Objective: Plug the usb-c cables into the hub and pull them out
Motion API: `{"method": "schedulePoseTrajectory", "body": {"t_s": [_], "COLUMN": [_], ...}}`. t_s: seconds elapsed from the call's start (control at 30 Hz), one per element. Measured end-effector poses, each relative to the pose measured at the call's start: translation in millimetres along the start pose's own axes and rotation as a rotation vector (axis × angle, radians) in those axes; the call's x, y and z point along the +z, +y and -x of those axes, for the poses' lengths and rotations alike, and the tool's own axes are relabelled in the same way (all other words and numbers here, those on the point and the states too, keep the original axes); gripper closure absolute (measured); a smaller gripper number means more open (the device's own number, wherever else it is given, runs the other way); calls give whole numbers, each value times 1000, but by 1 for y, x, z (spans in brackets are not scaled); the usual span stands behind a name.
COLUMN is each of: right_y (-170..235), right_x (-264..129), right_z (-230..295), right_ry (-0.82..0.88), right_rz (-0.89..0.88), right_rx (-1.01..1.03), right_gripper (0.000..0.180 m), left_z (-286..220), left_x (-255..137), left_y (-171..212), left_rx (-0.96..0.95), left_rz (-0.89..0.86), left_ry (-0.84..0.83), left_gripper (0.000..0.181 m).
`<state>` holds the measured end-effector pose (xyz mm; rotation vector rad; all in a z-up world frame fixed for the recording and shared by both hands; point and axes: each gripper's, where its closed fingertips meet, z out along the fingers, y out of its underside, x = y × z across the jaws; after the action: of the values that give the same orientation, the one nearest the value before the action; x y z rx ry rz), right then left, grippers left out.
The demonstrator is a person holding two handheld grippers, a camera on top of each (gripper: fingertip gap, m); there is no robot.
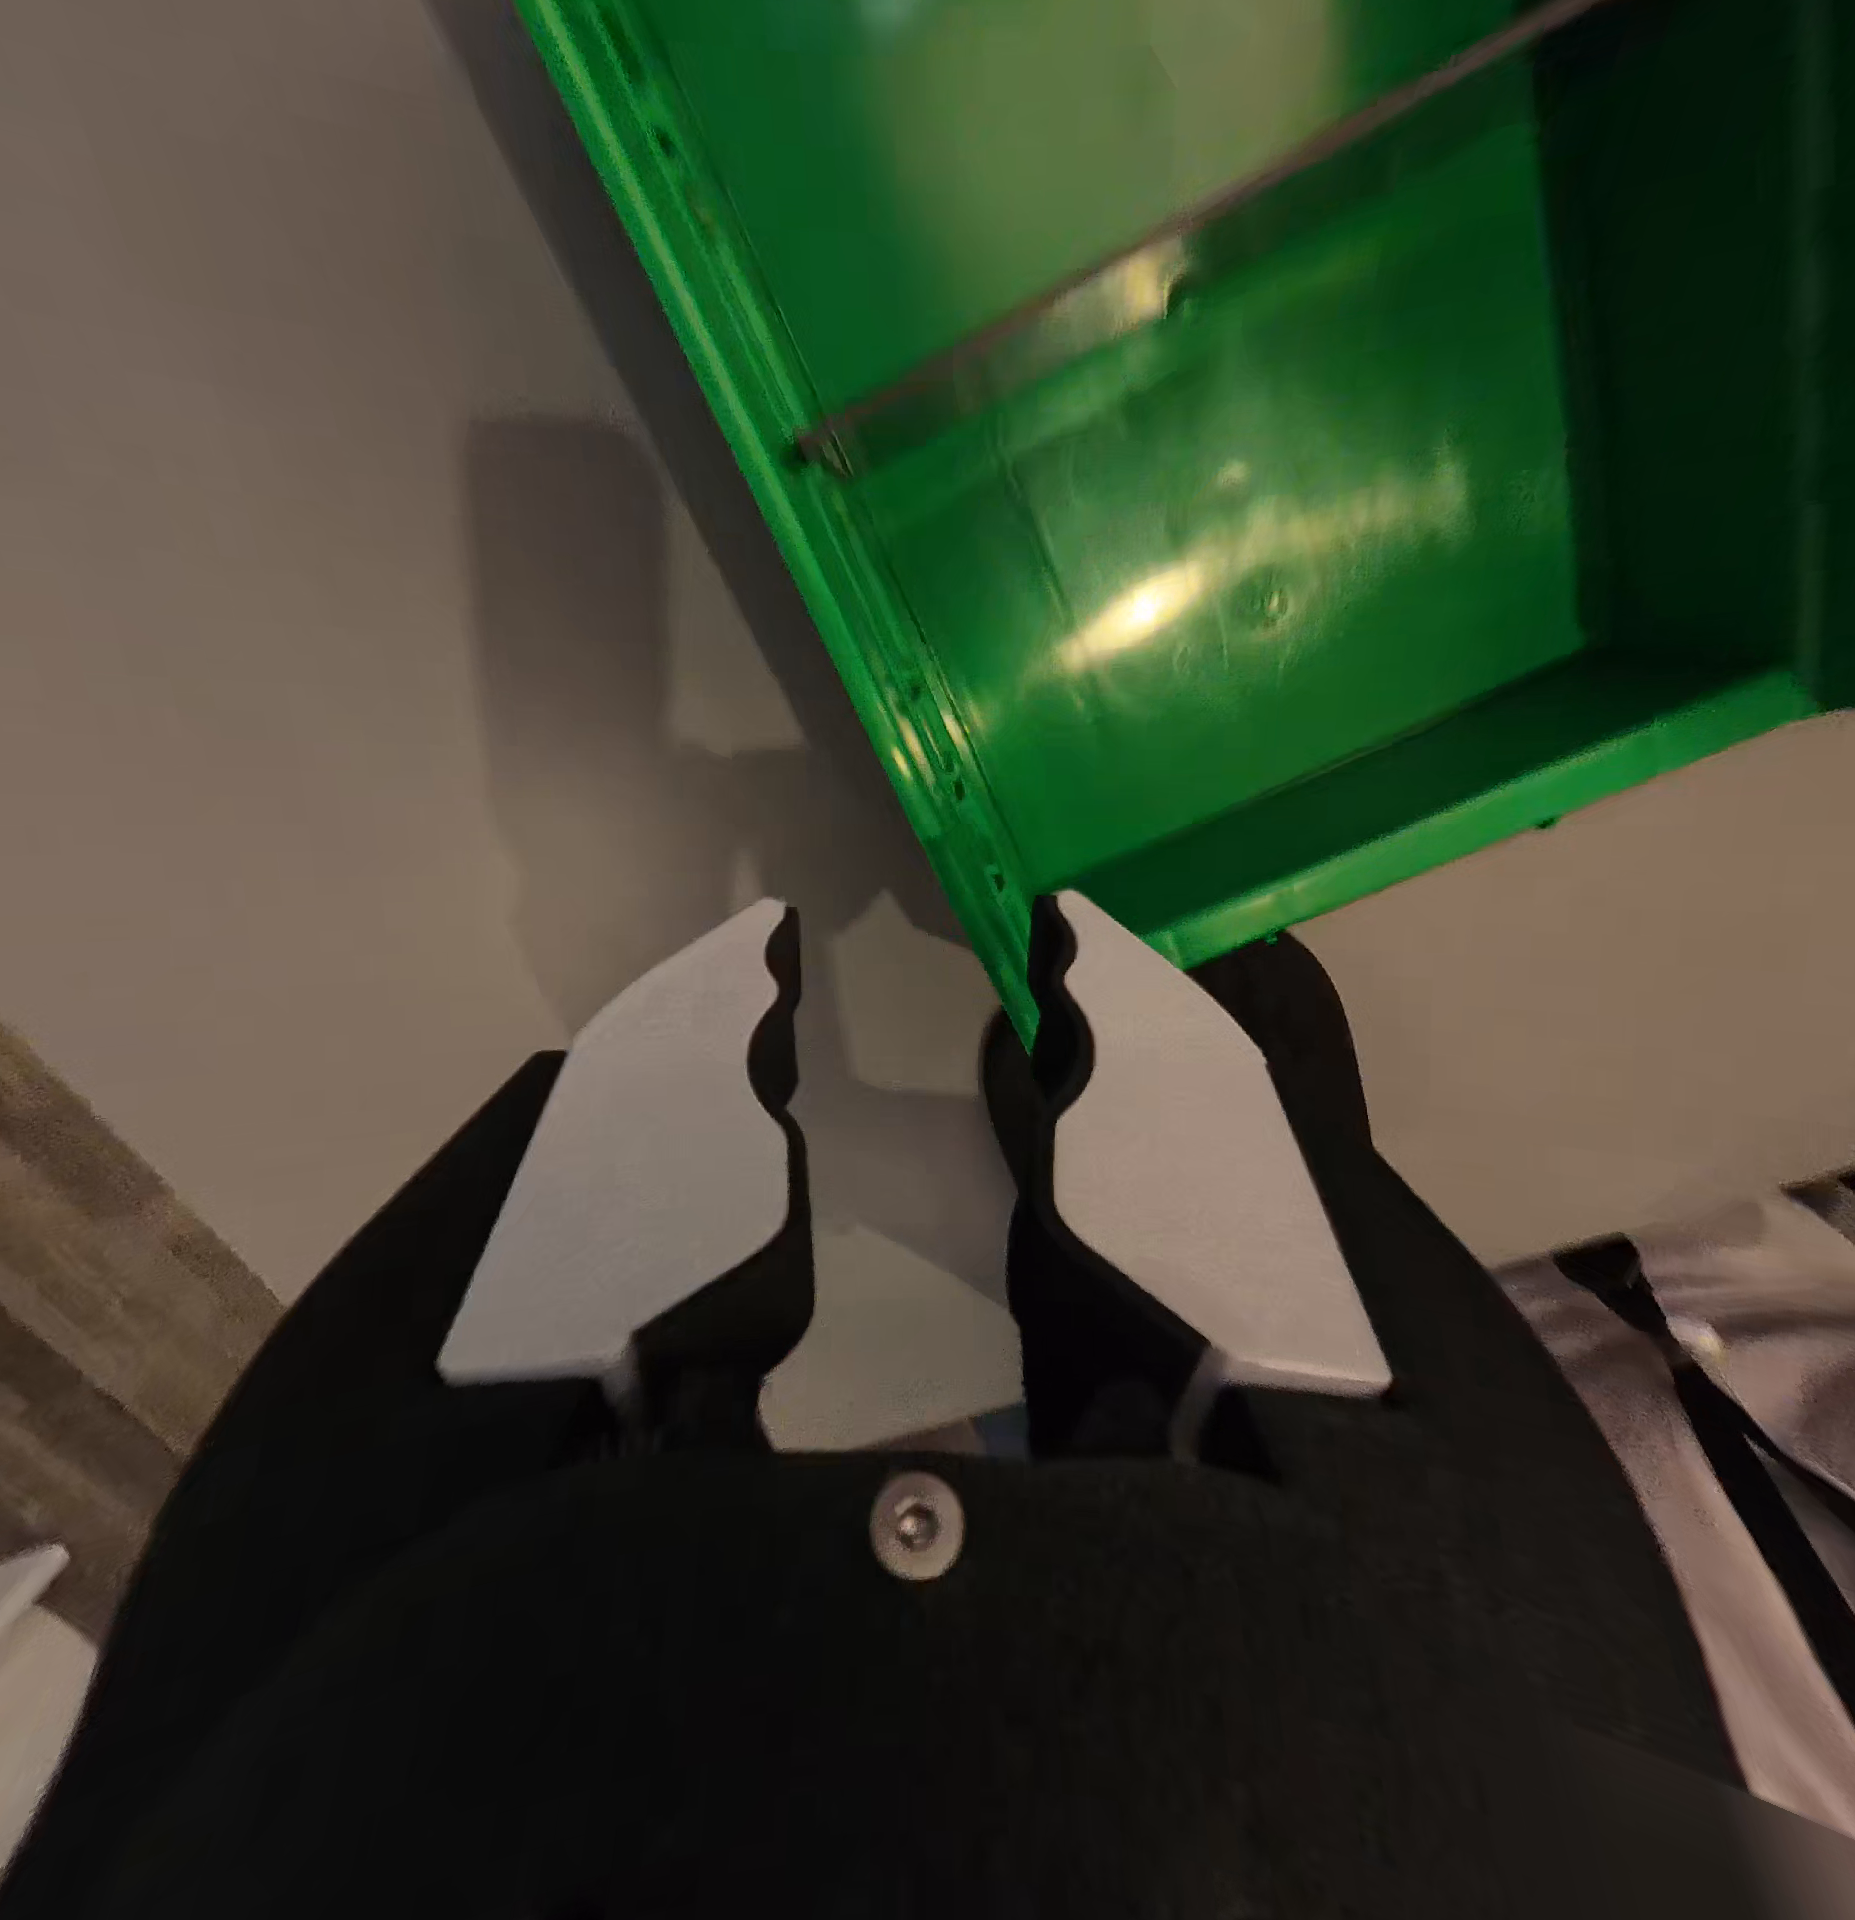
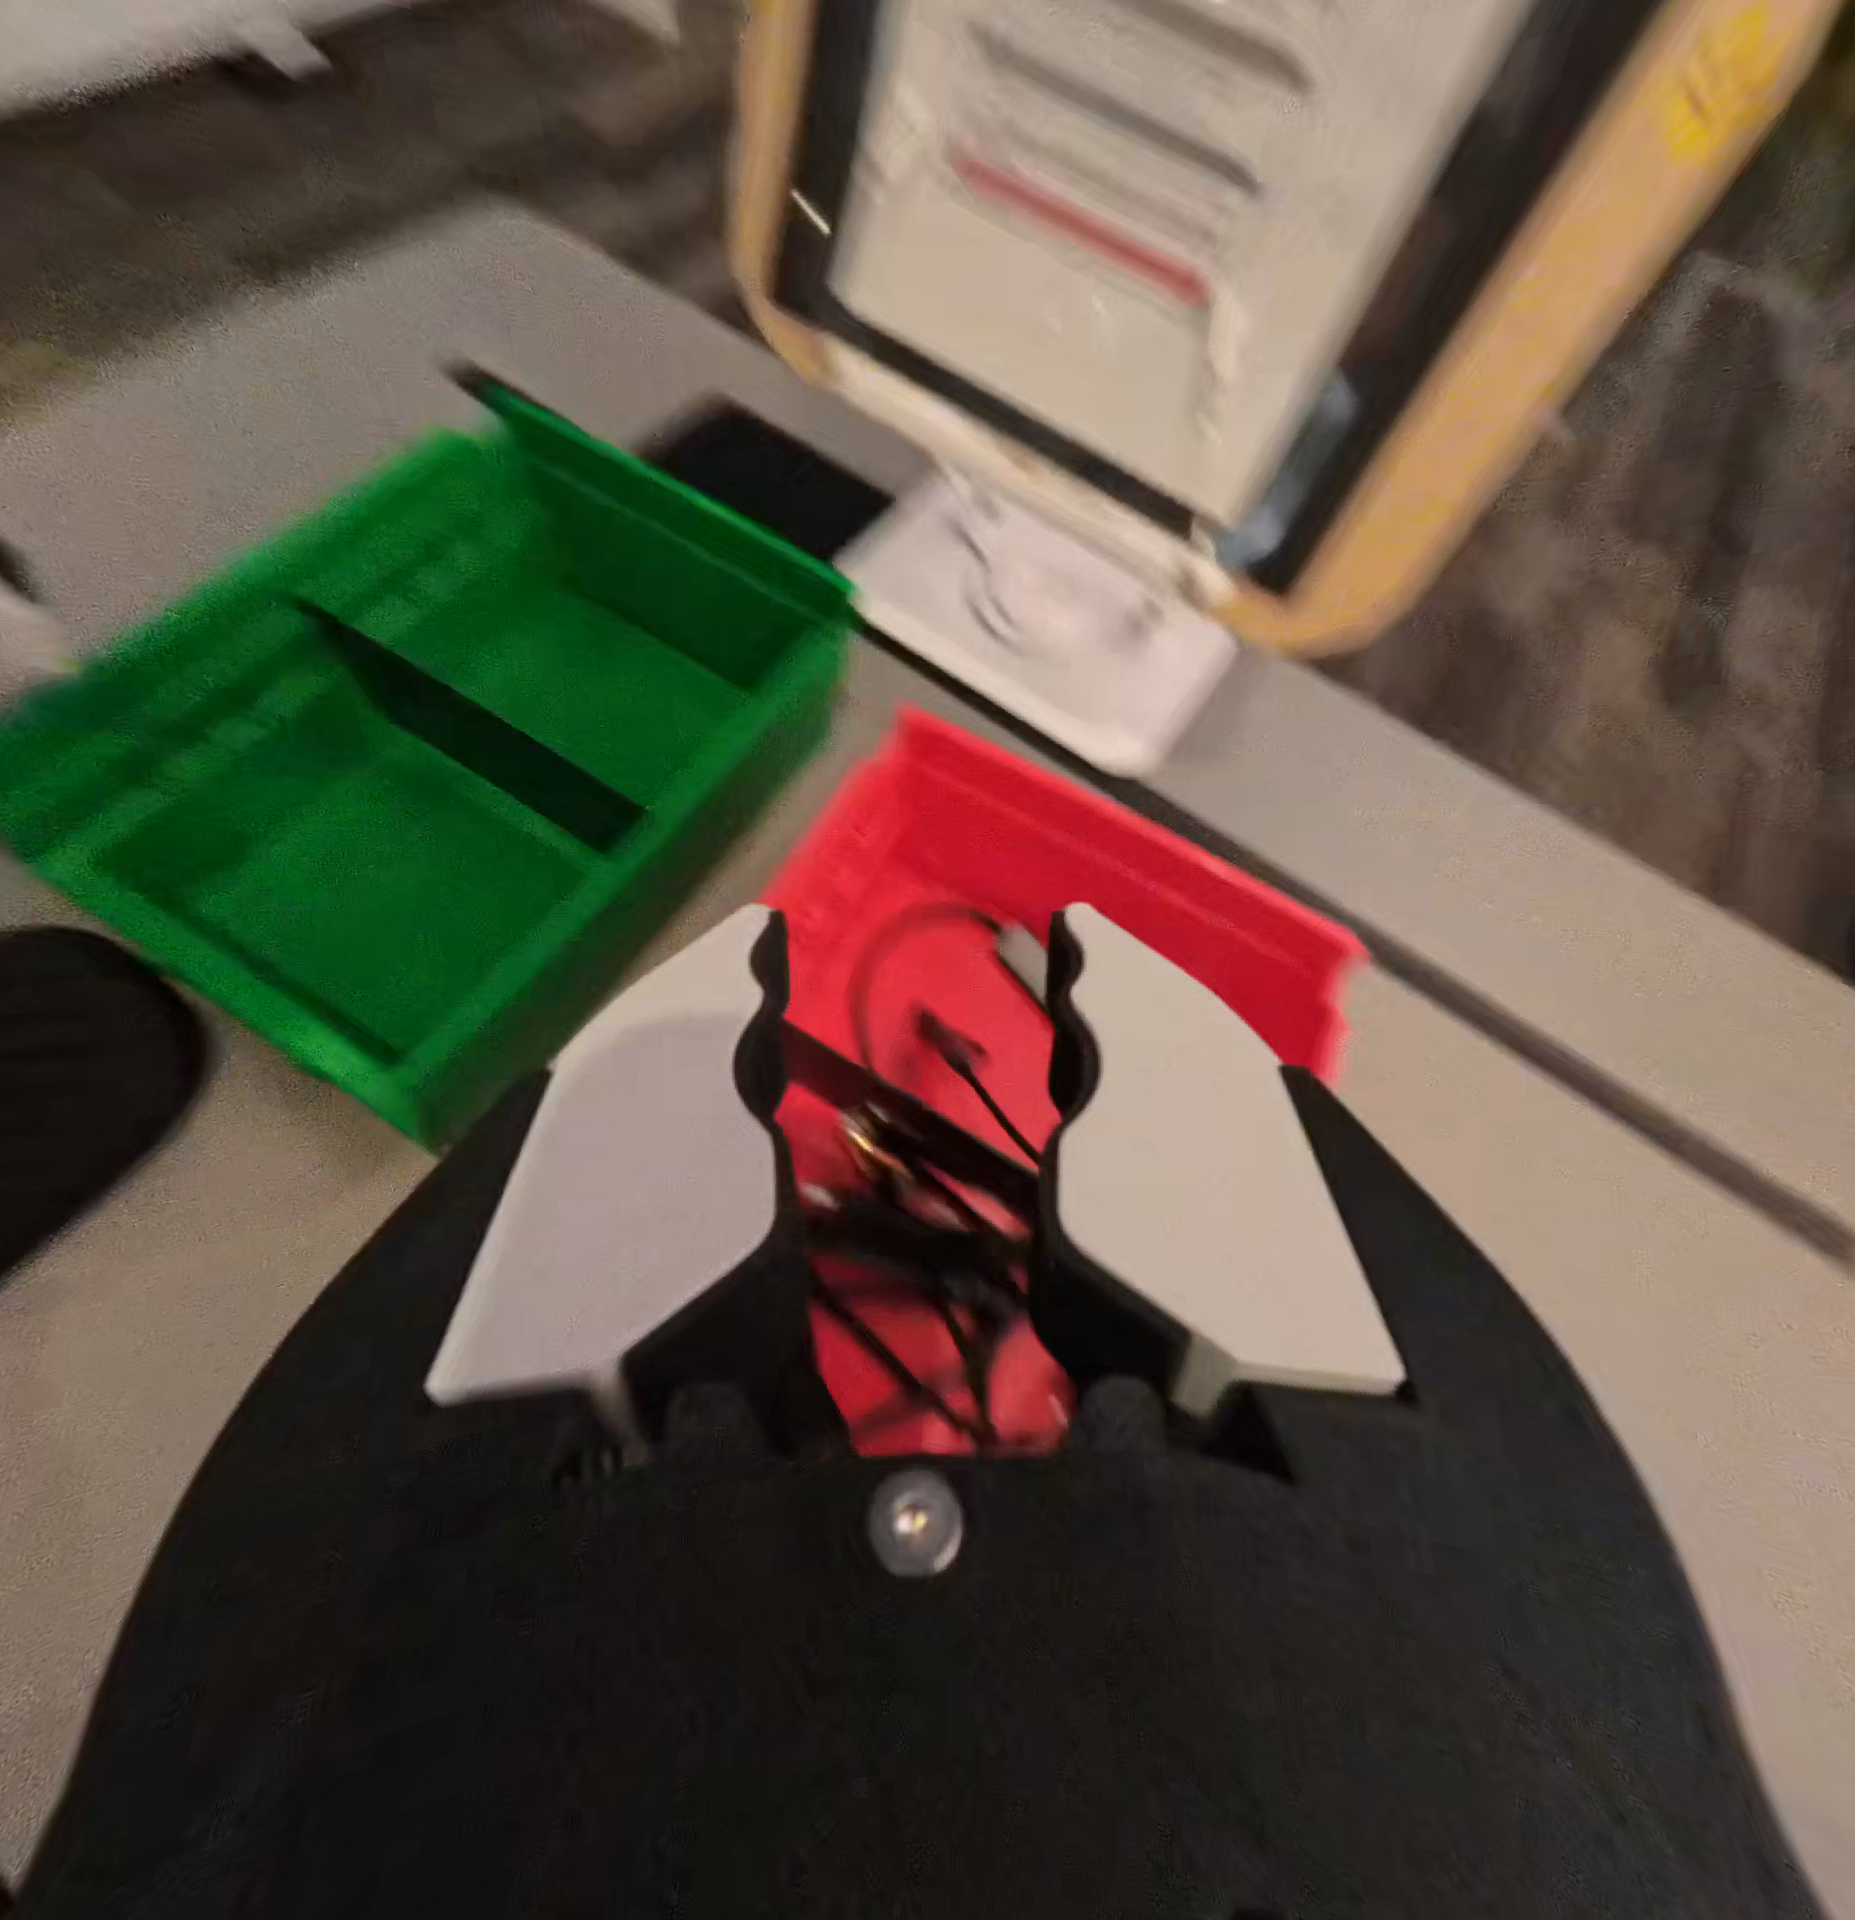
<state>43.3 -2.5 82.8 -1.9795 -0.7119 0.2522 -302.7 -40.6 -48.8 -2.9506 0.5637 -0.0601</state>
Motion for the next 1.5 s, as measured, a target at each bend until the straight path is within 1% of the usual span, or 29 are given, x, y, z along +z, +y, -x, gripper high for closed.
{"method": "schedulePoseTrajectory", "body": {"t_s": [0.03, 0.07, 0.1, 0.13, 0.17, 0.2, 0.3, 0.33, 0.37, 0.4, 0.43, 0.47, 0.57, 0.6, 0.63, 0.67, 0.73, 0.8, 0.87, 0.93, 1.0, 1.07, 1.13, 1.2, 1.27, 1.3, 1.37, 1.43, 1.5], "right_y": [-19, -24, -19, -9, 1, 12, 46, 59, 70, 78, 85, 93, 116, 117, 115, 115, 119, 121, 119, 116, 111, 96, 73, 44, 15, 3, -18, -23, -16], "right_x": [7, 15, 29, 47, 67, 88, 137, 145, 152, 159, 166, 170, 180, 184, 188, 190, 189, 190, 194, 195, 191, 185, 175, 159, 131, 113, 69, 18, -37], "right_z": [43, 85, 114, 130, 136, 136, 120, 120, 119, 120, 128, 135, 138, 131, 131, 129, 134, 126, 124, 124, 124, 123, 115, 96, 67, 48, 5, -48, -99], "right_ry": [-156, -325, -424, -446, -410, -344, -150, -125, -100, -95, -134, -162, -142, -99, -112, -120, -178, -133, -141, -174, -216, -249, -261, -255, -238, -221, -163, -71, 38], "right_rz": [-137, -176, -103, -2, 78, 148, 355, 440, 506, 556, 596, 653, 780, 781, 776, 786, 844, 882, 885, 900, 930, 935, 904, 866, 834, 823, 807, 785, 765], "right_rx": [-27, -37, 11, 67, 94, 88, 123, 142, 145, 166, 202, 239, 246, 258, 283, 316, 376, 362, 380, 422, 439, 428, 403, 384, 379, 383, 409, 466, 561], "right_gripper": [122, 118, 119, 124, 135, 140, 136, 130, 129, 131, 133, 132, 141, 156, 156, 162, 164, 171, 173, 174, 175, 174, 173, 174, 174, 173, 174, 174, 174], "left_z": [1, 0, -2, -5, -8, -11, -22, -25, -29, -32, -35, -38, -43, -44, -45, -46, -47, -48, -48, -46, -42, -33, -20, -11, -5, -2, -5, -21, -50], "left_x": [-11, -21, -30, -38, -44, -49, -59, -61, -62, -63, -64, -64, -68, -69, -70, -72, -74, -81, -95, -120, -155, -193, -227, -257, -276, -280, -274, -252, -221], "left_y": [-5, -10, -15, -18, -20, -21, -25, -27, -28, -28, -28, -28, -28, -29, -29, -30, -32, -37, -43, -52, -57, -53, -37, -17, 0, 5, 2, -18, -46], "left_rx": [9, 17, 29, 47, 66, 86, 143, 161, 182, 204, 223, 238, 268, 274, 278, 280, 283, 274, 249, 207, 153, 64, -57, -154, -212, -226, -206, -150, -43], "left_rz": [-65, -129, -184, -231, -268, -296, -354, -366, -375, -381, -385, -389, -410, -419, -426, -432, -449, -488, -570, -710, -899, -1106, -1302, -1497, -1608, -1630, -1597, -1467, -1287], "left_ry": [-27, -43, -46, -53, -61, -63, -57, -52, -45, -37, -33, -30, -18, -15, -14, -15, -17, -21, -15, -13, -8, 1, 29, 109, 180, 188, 199, 253, 338], "left_gripper": [139, 140, 140, 140, 141, 141, 141, 141, 141, 140, 140, 140, 140, 140, 140, 140, 141, 140, 140, 139, 139, 140, 136, 130, 124, 121, 114, 106, 103]}}
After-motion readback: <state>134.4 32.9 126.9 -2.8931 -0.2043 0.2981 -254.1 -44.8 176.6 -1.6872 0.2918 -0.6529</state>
